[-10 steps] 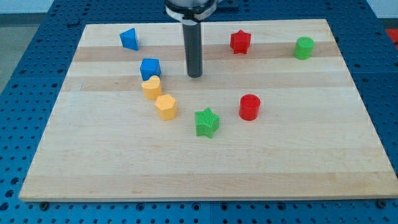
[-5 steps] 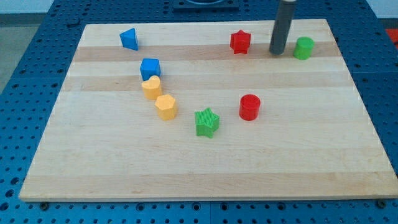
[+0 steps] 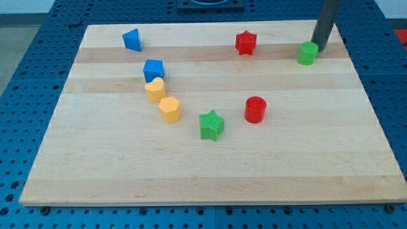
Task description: Move the green circle slightly down
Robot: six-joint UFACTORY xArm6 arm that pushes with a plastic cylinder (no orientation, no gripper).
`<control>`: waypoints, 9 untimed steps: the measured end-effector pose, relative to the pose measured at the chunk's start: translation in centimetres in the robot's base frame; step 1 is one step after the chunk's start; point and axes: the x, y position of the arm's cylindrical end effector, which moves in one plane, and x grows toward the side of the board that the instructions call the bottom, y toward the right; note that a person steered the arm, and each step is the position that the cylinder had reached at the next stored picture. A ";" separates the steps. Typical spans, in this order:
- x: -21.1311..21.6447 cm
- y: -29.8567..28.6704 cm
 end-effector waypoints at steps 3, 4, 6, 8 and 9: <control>5.5 -3.6; 4.5 -3.4; 3.9 -4.1; 5.4 -7.3; 5.4 -7.4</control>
